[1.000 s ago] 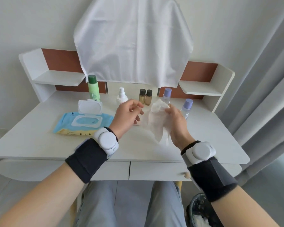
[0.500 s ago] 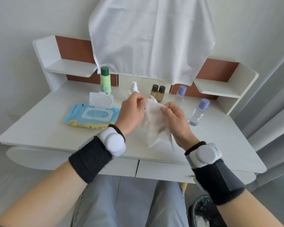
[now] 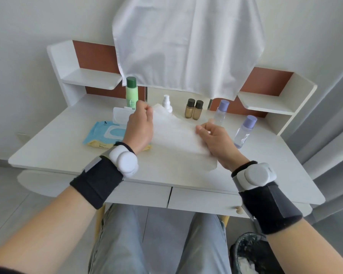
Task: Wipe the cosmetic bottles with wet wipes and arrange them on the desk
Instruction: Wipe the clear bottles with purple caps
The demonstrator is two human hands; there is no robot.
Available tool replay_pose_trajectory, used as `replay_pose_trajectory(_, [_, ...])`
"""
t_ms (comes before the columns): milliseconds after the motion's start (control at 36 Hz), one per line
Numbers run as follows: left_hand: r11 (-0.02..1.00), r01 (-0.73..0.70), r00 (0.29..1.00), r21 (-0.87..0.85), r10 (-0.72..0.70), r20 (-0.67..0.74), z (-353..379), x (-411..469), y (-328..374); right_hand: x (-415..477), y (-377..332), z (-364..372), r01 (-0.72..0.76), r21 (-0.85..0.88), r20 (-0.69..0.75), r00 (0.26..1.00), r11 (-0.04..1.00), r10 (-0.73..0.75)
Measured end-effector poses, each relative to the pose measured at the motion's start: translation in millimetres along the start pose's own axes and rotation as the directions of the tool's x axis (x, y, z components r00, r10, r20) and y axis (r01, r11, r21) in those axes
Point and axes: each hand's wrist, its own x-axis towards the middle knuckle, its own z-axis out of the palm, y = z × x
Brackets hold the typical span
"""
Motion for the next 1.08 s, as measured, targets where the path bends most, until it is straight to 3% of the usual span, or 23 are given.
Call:
replay_pose_trajectory(56, [0.991, -0.099, 0.994, 0.089, 0.095, 0.045, -5.0, -1.5, -3.2, -0.5, 2.5, -7.4, -0.005, -0.067, 0.041, 0.999, 0.998, 0.008])
replay_pose_trajectory(111, [0.99, -0.094, 0.992, 0.102, 0.084, 0.091, -8.7, -1.6, -5.7, -2.4, 5.2, -16.8, -0.035, -0.073, 0.117, 0.992, 0.997, 0.044])
replay_pose_trajectory(250, [0.995, 0.102, 0.982, 0.014, -0.103, 0.161, -8.0, -7.7, -10.0, -7.3, 8.2, -39.9, -0.15, -0.102, 0.442, 0.879, 0.983, 0.18])
replay_pose_trajectory(361, [0.98, 0.197, 0.969, -0.028, -0.191, 0.157, -1.5, -17.6, -18.3, -9.0, 15.2, -55.2, -0.182, -0.104, 0.564, 0.799, 0.978, 0.209])
replay_pose_trajectory(417, [0.972, 0.23, 0.961, -0.037, -0.221, 0.166, 1.8, -22.9, -21.1, -9.5, 19.4, -59.1, -0.209, -0.085, 0.549, 0.806, 0.974, 0.221])
replay_pose_trajectory(556, [0.974, 0.219, 0.968, -0.051, -0.211, 0.133, 8.3, -32.1, -22.0, -13.8, 29.8, -61.1, -0.224, 0.094, 0.389, 0.905, 0.97, 0.172])
replay_pose_trajectory(667, [0.974, 0.155, 0.988, -0.167, -0.15, 0.041, 13.3, -40.1, -15.7, -21.2, 36.1, -55.3, -0.245, 0.497, 0.24, 0.961, 0.833, 0.14])
replay_pose_trajectory(806, [0.934, 0.162, 0.981, -0.318, -0.186, -0.048, 21.5, -46.5, -7.1, -27.5, 36.9, -39.0, -0.181, 0.651, 0.086, 0.982, 0.737, 0.166])
replay_pose_trajectory(972, [0.85, 0.262, 0.947, -0.458, -0.317, -0.047, 28.4, -48.1, -4.8, -33.1, 32.7, -28.9, -0.159, 0.805, 0.128, 0.987, 0.571, 0.095])
replay_pose_trajectory(1083, [0.831, 0.281, 0.929, -0.481, -0.362, -0.081, 25.4, -50.1, -6.6, -35.7, 28.5, -32.6, -0.17, 0.772, 0.225, 0.974, 0.613, -0.013])
